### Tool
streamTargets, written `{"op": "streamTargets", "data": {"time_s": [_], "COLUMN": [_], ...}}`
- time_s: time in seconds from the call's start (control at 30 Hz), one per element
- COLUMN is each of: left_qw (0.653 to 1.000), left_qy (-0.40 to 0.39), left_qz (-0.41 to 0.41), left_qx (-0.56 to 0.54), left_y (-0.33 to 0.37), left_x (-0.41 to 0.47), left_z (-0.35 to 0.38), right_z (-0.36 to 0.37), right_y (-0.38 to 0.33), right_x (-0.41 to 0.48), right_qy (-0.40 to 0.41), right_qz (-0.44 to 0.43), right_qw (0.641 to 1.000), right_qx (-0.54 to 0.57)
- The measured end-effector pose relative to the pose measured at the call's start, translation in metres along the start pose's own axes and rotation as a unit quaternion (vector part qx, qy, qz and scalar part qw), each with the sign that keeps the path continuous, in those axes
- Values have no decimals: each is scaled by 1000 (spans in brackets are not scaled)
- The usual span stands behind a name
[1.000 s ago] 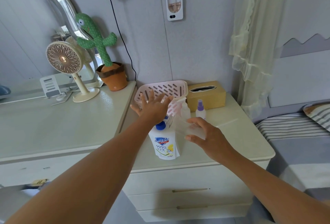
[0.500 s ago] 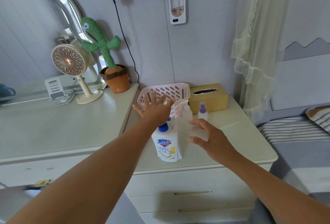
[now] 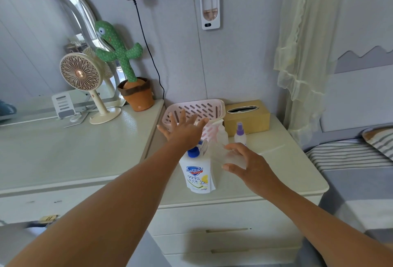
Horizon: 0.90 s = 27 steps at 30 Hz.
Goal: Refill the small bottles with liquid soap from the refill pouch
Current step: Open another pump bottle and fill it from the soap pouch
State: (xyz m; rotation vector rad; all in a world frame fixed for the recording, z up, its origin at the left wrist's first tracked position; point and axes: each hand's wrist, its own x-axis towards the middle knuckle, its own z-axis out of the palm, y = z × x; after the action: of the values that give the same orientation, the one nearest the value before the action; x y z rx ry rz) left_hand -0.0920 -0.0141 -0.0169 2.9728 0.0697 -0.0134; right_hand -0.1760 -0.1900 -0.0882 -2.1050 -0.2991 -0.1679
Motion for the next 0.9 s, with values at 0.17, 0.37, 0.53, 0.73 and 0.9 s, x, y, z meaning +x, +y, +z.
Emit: {"op": "streamTargets", "data": {"time_s": [0.17, 0.37, 0.53, 0.73, 0.9], "left_qw": [1000, 1000, 1000, 1000, 1000], "left_qy": [-6, -11, 4, -8, -5], "left_qz": [6, -11, 9, -14, 1], "left_qx": [2, -10, 23, -11, 20], "left_y": [3, -1, 4, 2, 4], "left_x": [-7, 0, 0, -2, -5], "left_z": [7, 13, 1, 15, 10], "right_z": [4, 5, -1, 3, 2], "right_y": [6, 7, 3, 9, 9], "right_x": [-3, -5, -1, -5, -6], "right_qy": [-5, -5, 7, -4, -1], "right_qz": [2, 6, -5, 0, -3], "right_qw": [1000, 1000, 1000, 1000, 1000], "right_qx": [-3, 3, 7, 2, 1]}}
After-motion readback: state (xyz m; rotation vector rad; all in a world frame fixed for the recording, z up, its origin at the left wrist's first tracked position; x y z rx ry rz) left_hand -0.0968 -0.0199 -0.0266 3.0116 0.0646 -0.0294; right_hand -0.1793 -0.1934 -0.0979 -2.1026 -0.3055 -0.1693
